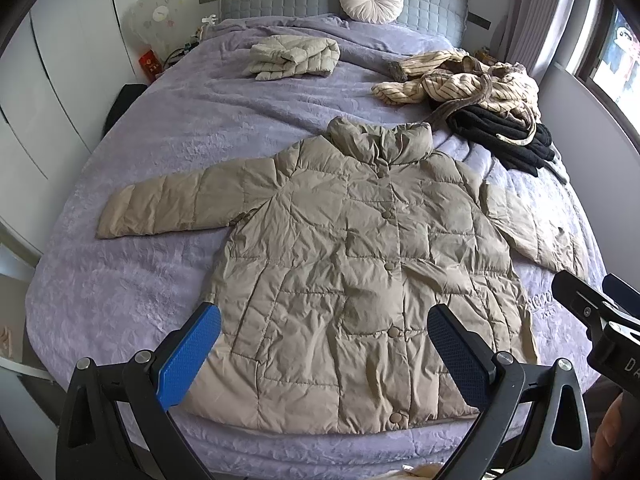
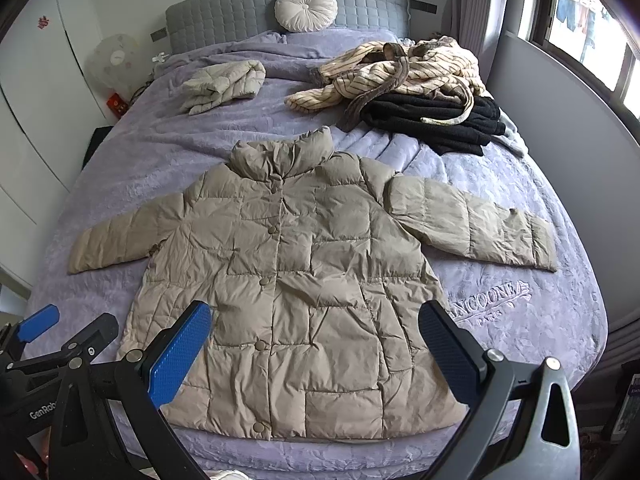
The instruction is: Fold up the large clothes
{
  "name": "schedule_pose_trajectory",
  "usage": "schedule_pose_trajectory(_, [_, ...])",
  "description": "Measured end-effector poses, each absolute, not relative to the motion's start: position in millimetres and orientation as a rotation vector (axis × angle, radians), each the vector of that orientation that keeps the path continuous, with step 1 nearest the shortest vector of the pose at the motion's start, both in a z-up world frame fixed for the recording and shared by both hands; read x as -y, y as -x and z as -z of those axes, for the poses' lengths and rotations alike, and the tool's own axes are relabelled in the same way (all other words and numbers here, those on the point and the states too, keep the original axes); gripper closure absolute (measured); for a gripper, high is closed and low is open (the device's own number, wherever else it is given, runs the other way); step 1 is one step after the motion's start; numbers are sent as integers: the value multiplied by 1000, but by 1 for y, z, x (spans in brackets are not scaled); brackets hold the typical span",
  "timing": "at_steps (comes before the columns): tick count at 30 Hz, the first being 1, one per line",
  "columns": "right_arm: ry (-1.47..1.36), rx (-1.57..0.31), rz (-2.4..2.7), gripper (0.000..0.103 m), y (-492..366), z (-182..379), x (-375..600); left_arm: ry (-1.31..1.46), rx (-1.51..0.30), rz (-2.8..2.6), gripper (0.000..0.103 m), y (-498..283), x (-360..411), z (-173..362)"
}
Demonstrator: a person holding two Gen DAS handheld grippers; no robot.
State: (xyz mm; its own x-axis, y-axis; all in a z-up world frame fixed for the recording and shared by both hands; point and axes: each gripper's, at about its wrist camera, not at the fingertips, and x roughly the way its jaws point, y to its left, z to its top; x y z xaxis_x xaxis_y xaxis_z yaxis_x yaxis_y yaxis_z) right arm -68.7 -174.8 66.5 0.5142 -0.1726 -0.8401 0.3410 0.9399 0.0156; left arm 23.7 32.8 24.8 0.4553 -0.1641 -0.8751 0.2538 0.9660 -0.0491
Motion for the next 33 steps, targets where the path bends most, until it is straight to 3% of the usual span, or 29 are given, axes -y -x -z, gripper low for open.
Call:
schedule_pose_trajectory(17, [-250, -1088, 170, 0, 12, -36, 163, -49, -1184, 286, 0, -61, -60, 10])
schedule_pose_trajectory(23, [-268, -1267, 21, 0, -23, 12, 134, 62, -1215, 242, 0, -107, -108, 53])
schedule_pose_trajectory(33, [-262, -1325, -9, 0, -94, 83, 94, 285, -1201, 46, 0, -204, -229, 149])
